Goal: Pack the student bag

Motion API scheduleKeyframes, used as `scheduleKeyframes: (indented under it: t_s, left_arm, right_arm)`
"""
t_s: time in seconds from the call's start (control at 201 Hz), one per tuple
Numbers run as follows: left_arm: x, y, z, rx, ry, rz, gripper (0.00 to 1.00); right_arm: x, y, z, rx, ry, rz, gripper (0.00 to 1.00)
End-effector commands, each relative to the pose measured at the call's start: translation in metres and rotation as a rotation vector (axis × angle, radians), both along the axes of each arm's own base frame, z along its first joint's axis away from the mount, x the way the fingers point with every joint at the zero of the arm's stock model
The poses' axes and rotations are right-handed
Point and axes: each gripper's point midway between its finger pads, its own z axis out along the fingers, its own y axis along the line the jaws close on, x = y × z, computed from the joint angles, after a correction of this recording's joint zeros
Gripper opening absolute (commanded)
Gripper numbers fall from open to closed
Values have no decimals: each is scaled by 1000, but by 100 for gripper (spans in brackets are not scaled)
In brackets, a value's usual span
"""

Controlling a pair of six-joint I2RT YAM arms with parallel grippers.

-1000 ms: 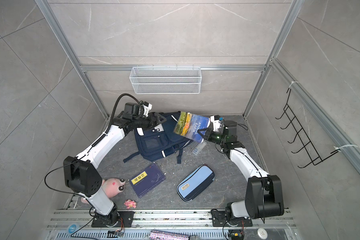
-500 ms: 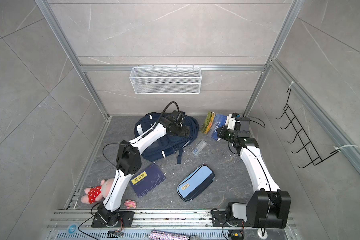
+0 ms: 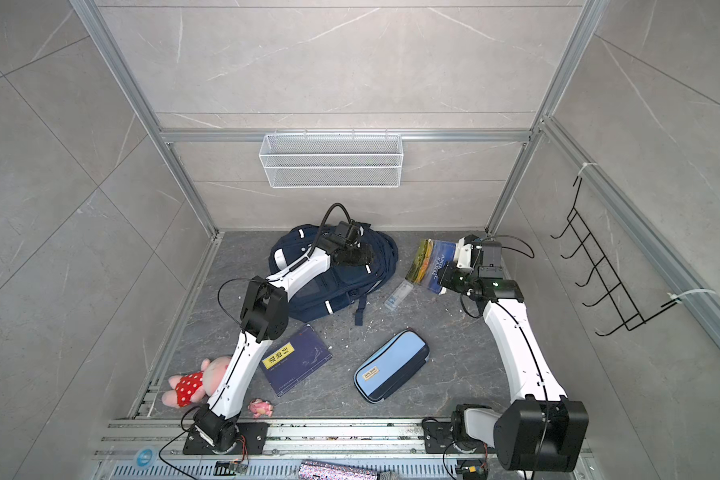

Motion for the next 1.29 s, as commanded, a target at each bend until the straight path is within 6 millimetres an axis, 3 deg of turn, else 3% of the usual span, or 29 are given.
scheduleKeyframes:
  t_s: [0.0, 0.244, 0.289, 0.373, 0.413, 0.657, 0.667, 0.687, 0.792, 0.951, 1.155, 1.285]
  left_arm:
    - [15, -19, 13, -127, -60, -31, 44]
    - [23, -32, 11, -240, -43, -52, 18]
    - [23, -33, 14, -255, -43, -61, 15]
    - [21, -33, 26, -277, -49, -80, 0]
    - [19, -33, 33, -288, -54, -90, 0]
    - [-11, -17, 119, -398, -181, -215, 0]
    - [-15, -15, 135, -412, -203, -227, 0]
    - [-19, -12, 147, -427, -219, -244, 0]
    - [-43, -4, 185, -488, -253, -346, 0]
    - [-73, 18, 227, -599, -261, -439, 0]
    - [-90, 53, 280, -713, -329, -483, 0]
    - [-100, 67, 300, -751, -353, -526, 0]
  right_arm:
    - [2, 3, 30, -12, -92, 34, 0]
    - [-5, 6, 33, -22, -85, 59, 0]
    - [-7, 5, 32, -24, -84, 55, 0]
    - [-8, 4, 28, -21, -82, 44, 0]
    - [-7, 4, 27, -19, -83, 41, 0]
    - [7, 4, 45, 89, -68, -33, 0]
    - [8, 4, 46, 97, -65, -34, 0]
    - [10, 5, 47, 110, -61, -37, 0]
    - [14, 13, 56, 175, -63, -24, 0]
    - [12, 26, 62, 251, -29, 15, 0]
    - [4, 37, 70, 300, -1, 67, 0]
    - [2, 46, 68, 288, 38, 138, 0]
